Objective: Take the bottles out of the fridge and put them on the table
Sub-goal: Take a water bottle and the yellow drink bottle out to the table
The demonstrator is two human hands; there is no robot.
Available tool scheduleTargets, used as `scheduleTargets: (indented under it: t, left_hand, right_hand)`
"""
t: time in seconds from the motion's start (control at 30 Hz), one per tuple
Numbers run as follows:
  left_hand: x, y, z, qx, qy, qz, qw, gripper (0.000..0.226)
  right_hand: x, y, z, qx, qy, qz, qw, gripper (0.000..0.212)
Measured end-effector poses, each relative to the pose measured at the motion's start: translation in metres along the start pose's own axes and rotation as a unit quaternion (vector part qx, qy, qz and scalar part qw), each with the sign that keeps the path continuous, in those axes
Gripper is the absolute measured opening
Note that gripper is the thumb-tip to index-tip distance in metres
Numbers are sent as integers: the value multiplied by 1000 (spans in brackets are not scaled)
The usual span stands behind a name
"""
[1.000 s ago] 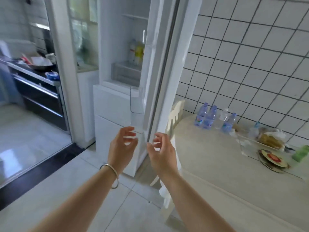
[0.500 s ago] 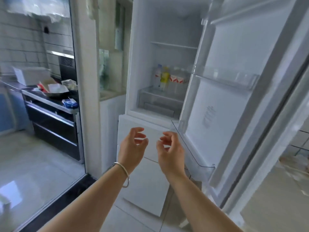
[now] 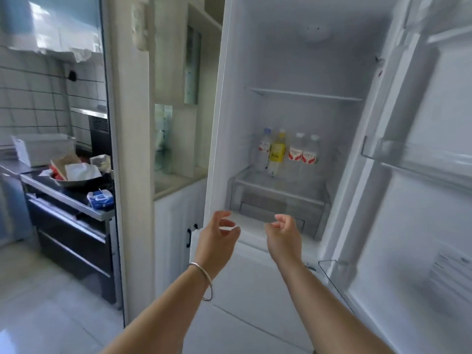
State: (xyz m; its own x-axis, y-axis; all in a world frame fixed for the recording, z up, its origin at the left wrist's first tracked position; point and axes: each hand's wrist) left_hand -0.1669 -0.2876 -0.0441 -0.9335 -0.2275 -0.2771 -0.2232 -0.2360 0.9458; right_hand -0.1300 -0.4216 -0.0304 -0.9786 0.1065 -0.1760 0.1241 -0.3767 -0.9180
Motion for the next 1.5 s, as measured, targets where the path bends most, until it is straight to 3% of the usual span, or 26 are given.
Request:
scheduleTargets:
  t: [0.33, 0.6, 0.87, 1.1, 1.27, 1.37, 1.5]
  left_hand:
    - [-195, -31, -23, 4, -34, -4, 999, 28]
    - [-330, -63, -61, 14, -90, -22, 996, 34]
    - [-446, -84, -122, 38, -143, 20, 989, 36]
    - [-501, -93, -163, -9, -69, 8, 998, 41]
    - [-537, -89, -172, 12, 4, -48, 999, 53]
    - [-548, -94, -177, 42, 0, -40, 998, 66]
    - [-558, -111, -186, 63, -29, -21, 997, 74]
  right_hand:
    - [-182, 7, -55, 29, 6, 4, 1000, 34]
    - [-291, 14, -76, 74, 88, -23, 993, 45]
    - [-380, 14, -81, 23, 117, -41, 992, 52]
    - [-447, 24, -74, 9, 112, -57, 992, 64]
    - [-479, 31, -91, 18, 100, 30, 994, 71]
    - [-499, 37, -101, 25, 130, 40, 990, 88]
    - [-518, 46, -103, -1, 157, 53, 986, 84]
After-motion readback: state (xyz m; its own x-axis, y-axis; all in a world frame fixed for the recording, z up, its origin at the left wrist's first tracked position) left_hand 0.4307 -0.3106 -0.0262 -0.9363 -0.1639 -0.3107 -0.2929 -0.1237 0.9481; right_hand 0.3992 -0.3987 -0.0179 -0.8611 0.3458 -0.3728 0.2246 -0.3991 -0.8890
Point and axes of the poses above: each hand's wrist, its own x-axis away from the middle knuckle, its own z-axis out of the back of the hand, y = z × x, and after that the axes turned 6 degrees about -y, right-handed
